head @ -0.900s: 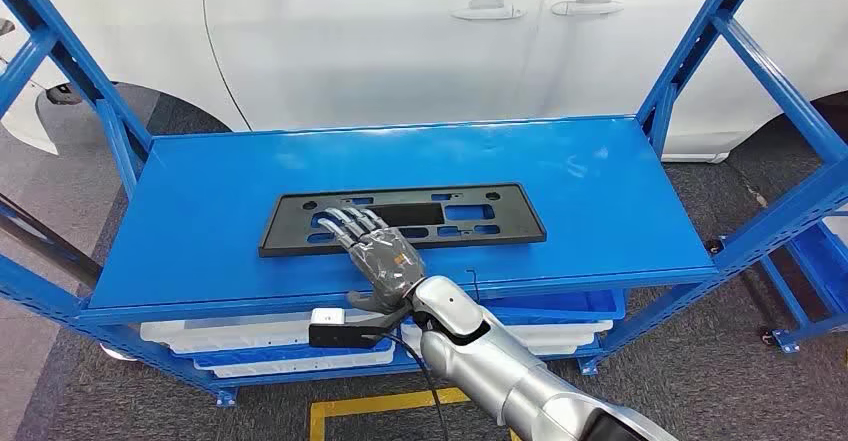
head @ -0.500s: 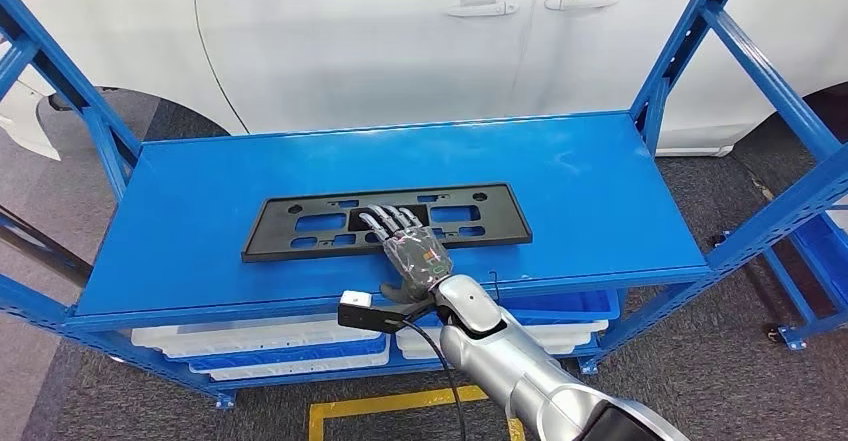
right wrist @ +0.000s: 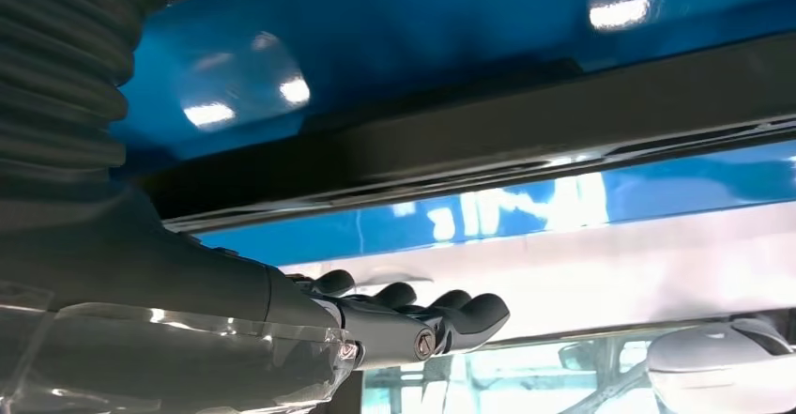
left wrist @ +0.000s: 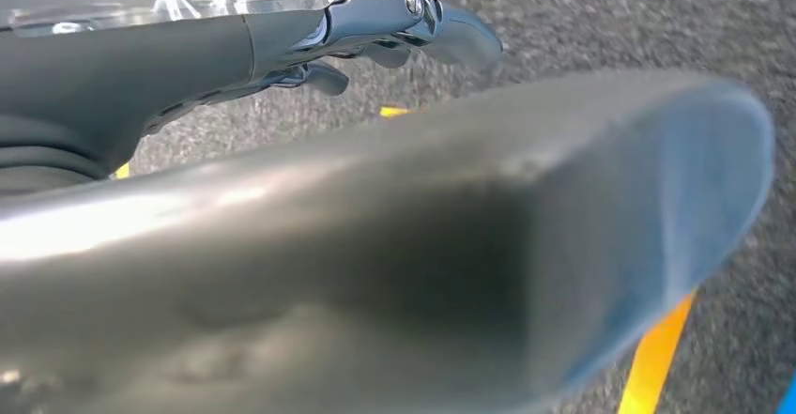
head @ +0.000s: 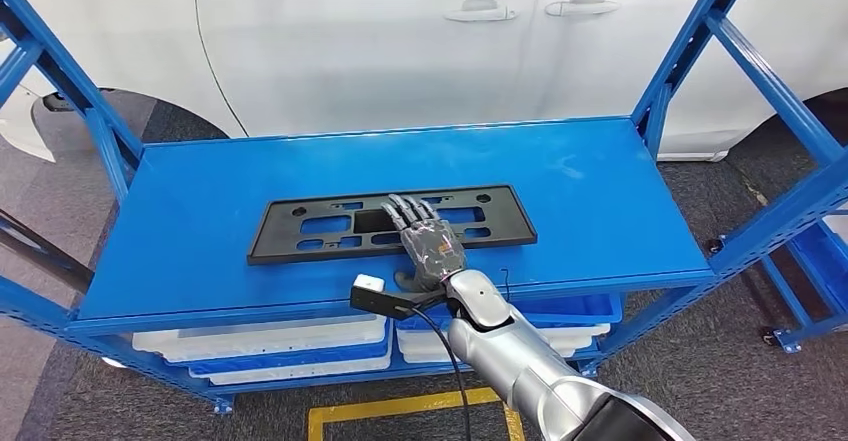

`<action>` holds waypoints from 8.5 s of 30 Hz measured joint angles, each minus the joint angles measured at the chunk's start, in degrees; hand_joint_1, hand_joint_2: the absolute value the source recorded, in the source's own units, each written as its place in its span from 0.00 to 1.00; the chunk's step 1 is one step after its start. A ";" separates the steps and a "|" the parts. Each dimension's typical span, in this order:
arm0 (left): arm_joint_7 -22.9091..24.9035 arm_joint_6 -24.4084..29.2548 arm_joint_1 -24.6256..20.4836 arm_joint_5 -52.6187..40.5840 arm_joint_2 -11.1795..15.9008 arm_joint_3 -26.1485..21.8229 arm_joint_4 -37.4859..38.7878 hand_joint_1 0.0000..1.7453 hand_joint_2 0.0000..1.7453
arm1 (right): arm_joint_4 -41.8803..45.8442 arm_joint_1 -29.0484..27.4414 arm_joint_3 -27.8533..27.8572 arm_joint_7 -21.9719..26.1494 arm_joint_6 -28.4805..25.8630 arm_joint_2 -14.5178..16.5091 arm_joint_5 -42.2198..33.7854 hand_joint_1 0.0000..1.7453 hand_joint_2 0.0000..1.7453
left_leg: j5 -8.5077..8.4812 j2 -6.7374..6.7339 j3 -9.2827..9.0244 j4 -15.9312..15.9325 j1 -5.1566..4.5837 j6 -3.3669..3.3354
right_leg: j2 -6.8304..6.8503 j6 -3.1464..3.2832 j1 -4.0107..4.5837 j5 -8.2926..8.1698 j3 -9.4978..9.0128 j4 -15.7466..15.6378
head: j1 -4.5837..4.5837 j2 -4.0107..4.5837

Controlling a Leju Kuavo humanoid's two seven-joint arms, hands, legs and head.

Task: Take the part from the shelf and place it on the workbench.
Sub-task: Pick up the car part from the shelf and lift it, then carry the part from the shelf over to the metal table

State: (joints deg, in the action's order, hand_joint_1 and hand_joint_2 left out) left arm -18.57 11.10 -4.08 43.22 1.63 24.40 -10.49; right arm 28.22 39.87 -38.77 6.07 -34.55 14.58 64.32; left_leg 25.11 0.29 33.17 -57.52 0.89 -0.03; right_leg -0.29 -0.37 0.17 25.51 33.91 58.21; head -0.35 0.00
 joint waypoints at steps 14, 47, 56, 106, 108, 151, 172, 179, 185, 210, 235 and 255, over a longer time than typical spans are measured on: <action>-0.30 0.04 -0.35 -0.19 -0.03 0.12 0.00 0.00 0.00 | -3.14 0.97 0.01 -6.24 -4.27 0.09 7.68 0.88 1.00 | -0.01 0.07 -0.36 0.31 -0.11 0.92 | 0.07 0.67 0.04 -0.85 -0.11 -0.85 | 0.16 0.00; -9.66 -0.13 -0.30 -0.63 0.27 0.14 0.00 0.00 1.00 | 2.95 -1.11 -8.18 -14.32 -5.84 1.01 23.85 1.00 1.00 | 1.75 0.07 0.26 -1.58 0.19 1.78 | 0.11 1.54 -0.45 -1.00 -0.51 -1.58 | 0.05 0.00; -12.62 1.64 -0.22 -0.51 0.39 0.03 0.00 0.00 1.00 | 19.68 -6.14 2.51 -3.03 -5.82 -0.31 16.43 1.00 1.00 | 0.77 -0.02 1.81 -3.87 0.24 1.87 | -0.02 1.50 -0.12 -0.26 -0.71 -0.84 | -0.10 0.00; -6.14 1.55 2.58 -14.41 -0.26 -25.45 -1.10 0.00 1.00 | 80.68 -24.44 14.14 27.83 49.87 -17.41 -79.10 1.00 1.00 | -3.57 -0.20 3.40 -0.38 -0.50 0.16 | 0.35 0.10 -0.23 3.50 -5.59 -1.33 | 0.83 0.01; -5.87 1.73 2.69 -14.52 -0.23 -25.47 -1.02 0.00 1.00 | 80.68 -24.42 14.06 27.84 49.96 -17.45 -78.84 1.00 1.00 | -1.78 -0.17 4.10 -1.61 -0.40 0.69 | 0.59 0.96 -0.46 2.20 -4.83 -1.92 | 0.85 0.01; -2.93 1.77 2.71 -14.78 0.43 -26.14 -0.70 0.00 1.00 | 77.79 -22.35 17.51 30.18 61.17 -17.21 -84.07 1.00 1.00 | 4.84 -0.19 -5.11 0.28 -0.65 0.25 | 1.24 0.43 0.17 -3.26 2.45 -0.24 | 0.38 0.01; -0.06 2.05 3.04 -14.90 0.55 -27.18 -0.70 0.00 1.00 | 81.36 -27.91 21.03 32.64 59.77 -17.47 -81.15 1.00 1.00 | 8.61 -1.19 2.85 -11.31 -0.32 1.43 | 0.50 1.82 -0.31 -0.74 -1.20 -1.71 | 0.39 0.00; -0.43 2.16 3.41 -16.30 0.68 -27.12 -0.68 0.00 1.00 | 83.97 -30.11 21.11 32.94 57.58 -18.35 -79.07 1.00 1.00 | 2.26 2.65 -1.08 -2.08 -0.02 0.95 | -3.76 1.16 -0.20 -0.52 -0.45 -0.32 | 0.42 0.00; -0.57 1.41 3.04 -17.64 0.81 -26.50 -0.66 0.00 1.00 | 87.38 -32.10 20.81 32.82 56.56 -18.45 -77.53 1.00 1.00 | 1.61 1.15 -1.89 0.24 0.25 -0.55 | -3.28 -0.74 -0.32 1.16 1.85 2.96 | 0.62 0.01; 1.29 2.25 3.07 -18.57 -0.84 -25.28 -0.51 0.00 1.00 | 87.37 -34.77 18.16 33.84 59.93 -18.95 -78.40 1.00 1.00 | 2.18 3.10 -1.55 -1.13 0.17 1.04 | -5.16 1.18 -0.23 -0.61 -0.39 -0.34 | 0.51 0.01; 1.11 2.70 2.49 -19.04 -1.85 -24.15 -0.48 0.00 1.00 | 84.27 -31.73 20.21 33.87 57.49 -18.55 -77.77 1.00 1.00 | 10.60 -0.78 4.73 -16.58 0.22 2.15 | -1.69 1.89 -0.61 -1.25 -0.02 -1.20 | 0.47 0.00; -0.05 0.74 1.71 -19.81 -2.16 -23.86 -0.46 0.00 1.00 | 62.03 -10.97 5.22 28.62 39.03 -17.89 -63.33 1.00 1.00 | 1.91 -4.83 -2.17 0.33 -0.41 -0.12 | 3.59 -0.41 -0.38 -0.98 2.56 2.66 | 1.00 0.00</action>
State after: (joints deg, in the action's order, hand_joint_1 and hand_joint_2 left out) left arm -18.62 11.84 -2.38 23.40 -0.52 0.55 -10.95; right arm 90.25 28.90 -33.55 34.69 4.48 -3.31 0.99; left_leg 27.02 -4.54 31.00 -57.19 0.48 -0.15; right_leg 3.29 -0.78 -0.21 24.53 36.48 60.87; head 0.66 0.00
